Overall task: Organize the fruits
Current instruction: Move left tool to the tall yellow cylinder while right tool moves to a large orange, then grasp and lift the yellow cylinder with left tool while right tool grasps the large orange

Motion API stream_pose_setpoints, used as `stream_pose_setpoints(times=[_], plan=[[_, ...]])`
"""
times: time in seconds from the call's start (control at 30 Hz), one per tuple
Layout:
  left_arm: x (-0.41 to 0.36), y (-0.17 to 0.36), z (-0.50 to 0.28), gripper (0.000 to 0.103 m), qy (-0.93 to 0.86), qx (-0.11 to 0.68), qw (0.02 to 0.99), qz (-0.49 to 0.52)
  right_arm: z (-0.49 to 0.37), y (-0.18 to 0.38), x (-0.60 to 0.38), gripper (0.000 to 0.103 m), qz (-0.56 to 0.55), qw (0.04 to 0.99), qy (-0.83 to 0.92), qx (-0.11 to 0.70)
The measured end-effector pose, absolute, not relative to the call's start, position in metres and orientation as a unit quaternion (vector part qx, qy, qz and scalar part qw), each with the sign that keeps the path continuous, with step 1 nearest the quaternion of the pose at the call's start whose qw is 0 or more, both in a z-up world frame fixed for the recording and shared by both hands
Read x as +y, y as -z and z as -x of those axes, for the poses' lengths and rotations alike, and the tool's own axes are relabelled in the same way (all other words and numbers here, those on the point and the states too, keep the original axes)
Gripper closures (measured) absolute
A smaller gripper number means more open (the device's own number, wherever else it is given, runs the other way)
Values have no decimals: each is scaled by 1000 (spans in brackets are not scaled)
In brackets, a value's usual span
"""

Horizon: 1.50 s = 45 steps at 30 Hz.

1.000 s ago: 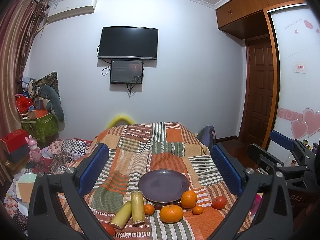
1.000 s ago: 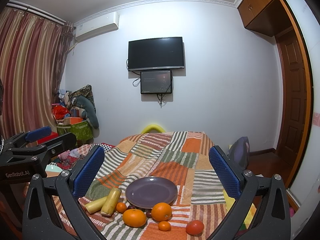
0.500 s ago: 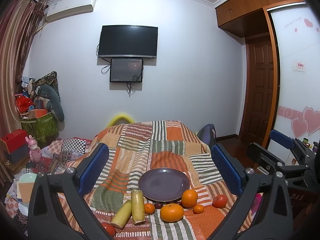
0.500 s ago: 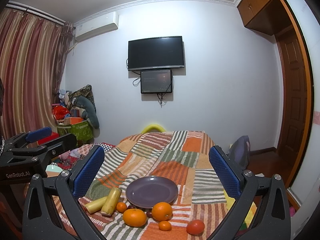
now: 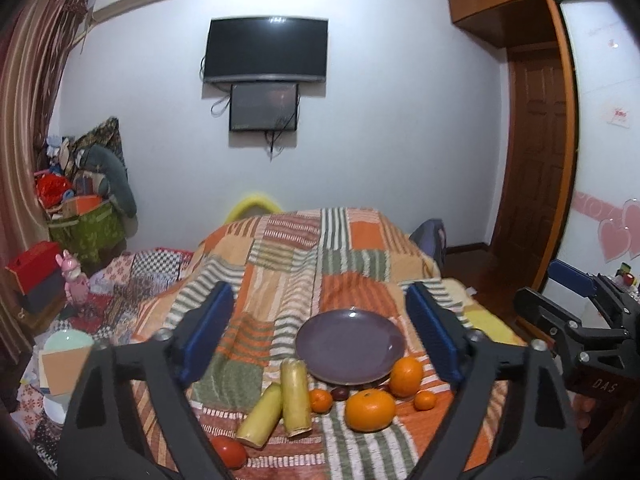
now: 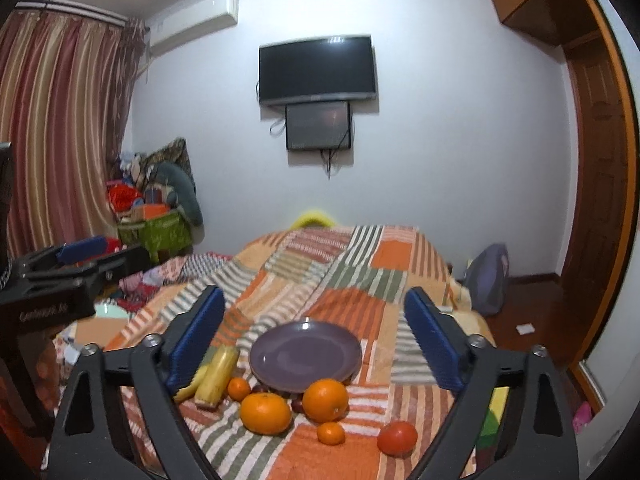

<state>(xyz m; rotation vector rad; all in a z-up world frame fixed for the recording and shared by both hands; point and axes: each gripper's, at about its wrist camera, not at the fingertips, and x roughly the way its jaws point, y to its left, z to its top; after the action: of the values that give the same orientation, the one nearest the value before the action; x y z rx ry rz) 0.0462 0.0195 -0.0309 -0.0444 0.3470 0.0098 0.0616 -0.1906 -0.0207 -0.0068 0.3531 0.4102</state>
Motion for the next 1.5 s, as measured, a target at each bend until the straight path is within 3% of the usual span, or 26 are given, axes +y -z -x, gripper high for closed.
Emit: stream_pose_setpoints(times=[0.2,0.77,0.93,1.1,1.5], plan=[[40,55,-76,21,-20,221,974,40,-78,41,-189,32,6,951,-213,223],[87,157,-147,27,-44,386,918,75,-131,107,-180,33,26,910,-214,355],[77,175,-160,28,-26,409,909,73,-139,125,-177,36,27,896,-222,382],[65,189,-173,35,-10,427,902,59,-148,139,-176,41,23,885,-228,406],[56,212,-202,46,1,447,893,55,-166,165,-172,39,13,861,-232,452]])
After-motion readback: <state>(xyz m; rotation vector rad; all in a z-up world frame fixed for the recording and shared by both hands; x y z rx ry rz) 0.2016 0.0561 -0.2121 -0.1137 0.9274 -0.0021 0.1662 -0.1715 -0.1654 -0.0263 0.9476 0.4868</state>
